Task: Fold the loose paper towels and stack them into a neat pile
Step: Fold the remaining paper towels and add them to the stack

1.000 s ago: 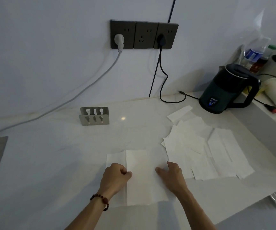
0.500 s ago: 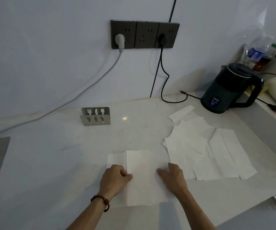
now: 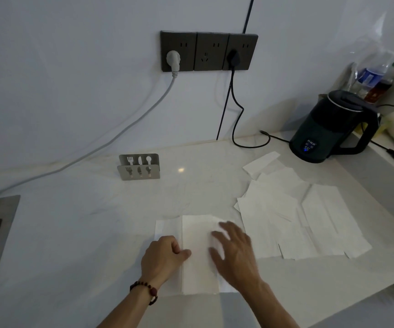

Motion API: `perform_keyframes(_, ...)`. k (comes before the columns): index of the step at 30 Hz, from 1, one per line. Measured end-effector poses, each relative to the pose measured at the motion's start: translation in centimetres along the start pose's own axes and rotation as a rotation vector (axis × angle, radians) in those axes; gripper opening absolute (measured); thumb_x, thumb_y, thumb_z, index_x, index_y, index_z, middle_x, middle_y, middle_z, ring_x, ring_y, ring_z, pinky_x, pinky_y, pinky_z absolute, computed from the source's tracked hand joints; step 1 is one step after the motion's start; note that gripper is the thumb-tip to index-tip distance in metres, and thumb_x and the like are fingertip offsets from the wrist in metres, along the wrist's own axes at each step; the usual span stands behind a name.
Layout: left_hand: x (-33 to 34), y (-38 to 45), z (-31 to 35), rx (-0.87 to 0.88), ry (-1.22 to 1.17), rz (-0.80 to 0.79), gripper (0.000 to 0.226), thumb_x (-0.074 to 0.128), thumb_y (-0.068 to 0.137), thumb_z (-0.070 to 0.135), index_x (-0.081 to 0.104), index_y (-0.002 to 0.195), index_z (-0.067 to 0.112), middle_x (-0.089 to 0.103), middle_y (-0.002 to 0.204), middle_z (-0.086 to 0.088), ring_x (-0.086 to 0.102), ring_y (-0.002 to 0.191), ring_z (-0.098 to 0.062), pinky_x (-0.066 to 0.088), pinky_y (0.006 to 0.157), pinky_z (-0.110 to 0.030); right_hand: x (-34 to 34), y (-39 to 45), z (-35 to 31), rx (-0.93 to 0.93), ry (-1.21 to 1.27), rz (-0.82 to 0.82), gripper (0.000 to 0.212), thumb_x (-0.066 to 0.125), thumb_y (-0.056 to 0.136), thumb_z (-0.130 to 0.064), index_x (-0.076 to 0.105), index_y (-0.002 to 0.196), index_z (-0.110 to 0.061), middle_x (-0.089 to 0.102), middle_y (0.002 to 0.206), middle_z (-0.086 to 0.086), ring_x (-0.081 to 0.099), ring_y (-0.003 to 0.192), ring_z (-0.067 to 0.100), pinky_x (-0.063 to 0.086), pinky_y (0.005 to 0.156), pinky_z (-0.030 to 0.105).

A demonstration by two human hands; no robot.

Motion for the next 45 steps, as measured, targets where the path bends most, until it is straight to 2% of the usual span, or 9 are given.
perform_keyframes(3,-0.6,-0.3,-0.1,-0.002,0.054,0.068,0.034,0.067,0.081,0.054,0.056,0.071,0.023,0.063,0.066,0.009,0.056,0.057,-0.003,0.040,0.049,-0.019,1.8,-0.4,-1.5,-0.153,-0.012,-0.243,0.055,0.048,0.084,-0.056,0.052,0.131,-0.029,0.045,0.148,0.002,0.041,0.138,0.025,0.042,0.106,0.048)
perform_keyframes(5,-1.4,-0.3,-1.1,-0.025,0.088,0.151,0.032,0.059,0.087,0.054,0.057,0.076,0.025,0.062,0.069,0.010,0.057,0.061,-0.004,0.047,0.054,-0.023,2.2,-0.4,-2.0,-0.159,0.002,-0.332,0.067,0.039,0.085,-0.062,0.036,0.144,-0.032,0.022,0.160,0.002,0.018,0.148,0.024,0.019,0.118,0.047)
perform_keyframes(9,-2.8,0.4,-3.4,-0.084,0.189,0.238,0.030,0.064,0.082,0.052,0.054,0.089,0.025,0.056,0.082,0.012,0.056,0.071,-0.008,0.045,0.059,-0.025,1.7,-0.1,-2.5,-0.179,-0.053,-0.406,0.077,0.039,0.088,-0.067,0.012,0.153,-0.035,-0.009,0.162,0.003,-0.010,0.149,0.026,-0.003,0.118,0.045)
perform_keyframes(19,-1.9,1.2,-3.0,-0.134,0.081,0.170,0.019,0.067,0.082,0.032,0.064,0.068,0.019,0.065,0.063,0.006,0.061,0.058,-0.009,0.048,0.053,-0.023,1.7,0.1,-3.1,-0.190,-0.135,-0.528,0.090,0.046,0.082,-0.073,-0.001,0.152,-0.039,-0.023,0.159,0.008,-0.022,0.146,0.029,-0.004,0.118,0.052)
perform_keyframes(28,-3.7,-0.1,-0.4,0.025,-0.388,0.017,0.019,0.070,0.082,0.018,0.058,0.071,0.009,0.061,0.065,0.004,0.054,0.061,-0.010,0.044,0.060,-0.023,1.6,0.0,-2.9,-0.206,-0.099,-0.541,0.105,0.055,0.073,-0.076,-0.005,0.151,-0.039,-0.027,0.158,0.006,-0.024,0.146,0.028,0.001,0.118,0.055)
perform_keyframes(32,-3.8,-1.1,2.5,0.058,-0.690,-0.161,0.015,0.063,0.092,0.019,0.056,0.088,0.006,0.074,0.084,-0.005,0.072,0.069,-0.025,0.057,0.062,-0.031,1.4,0.1,-2.6,-0.214,-0.065,-0.517,0.107,0.060,0.074,-0.072,-0.001,0.153,-0.033,-0.021,0.160,0.004,-0.019,0.147,0.026,0.005,0.119,0.052)
perform_keyframes(38,-1.5,-0.5,0.9,0.350,-0.026,0.026,0.023,0.059,0.093,0.026,0.065,0.115,0.027,0.062,0.121,0.012,0.055,0.115,-0.004,0.044,0.098,-0.017,1.4,0.3,-0.7,-0.231,-0.072,-0.424,0.101,0.064,0.080,-0.055,0.000,0.154,-0.028,-0.002,0.162,-0.005,-0.007,0.150,0.017,0.013,0.121,0.047)
perform_keyframes(41,-0.2,-0.6,0.5,0.504,0.261,-0.094,0.049,0.052,0.096,0.036,0.044,0.143,0.025,0.034,0.154,0.011,0.020,0.145,-0.005,0.015,0.116,-0.018,1.6,-0.2,0.3,-0.178,0.008,-0.309,0.075,0.060,0.084,-0.051,0.029,0.149,-0.031,0.017,0.161,-0.003,0.012,0.149,0.020,0.026,0.117,0.046)
perform_keyframes(45,0.2,-0.7,0.8,0.598,0.480,-0.232,0.074,0.053,0.091,0.052,0.021,0.153,0.026,0.008,0.162,0.010,-0.006,0.149,-0.007,-0.009,0.115,-0.025,0.2,-0.5,0.5,-0.031,0.142,-0.089,0.032,0.054,0.094,-0.024,0.062,0.125,-0.019,0.047,0.146,0.005,0.041,0.137,0.026,0.039,0.107,0.039)
Point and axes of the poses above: each hand's wrist, its own y-axis towards the middle knuckle, its own x-axis out of the palm, z = x × y, the point moved 2 cm from there along y, towards the middle knuckle
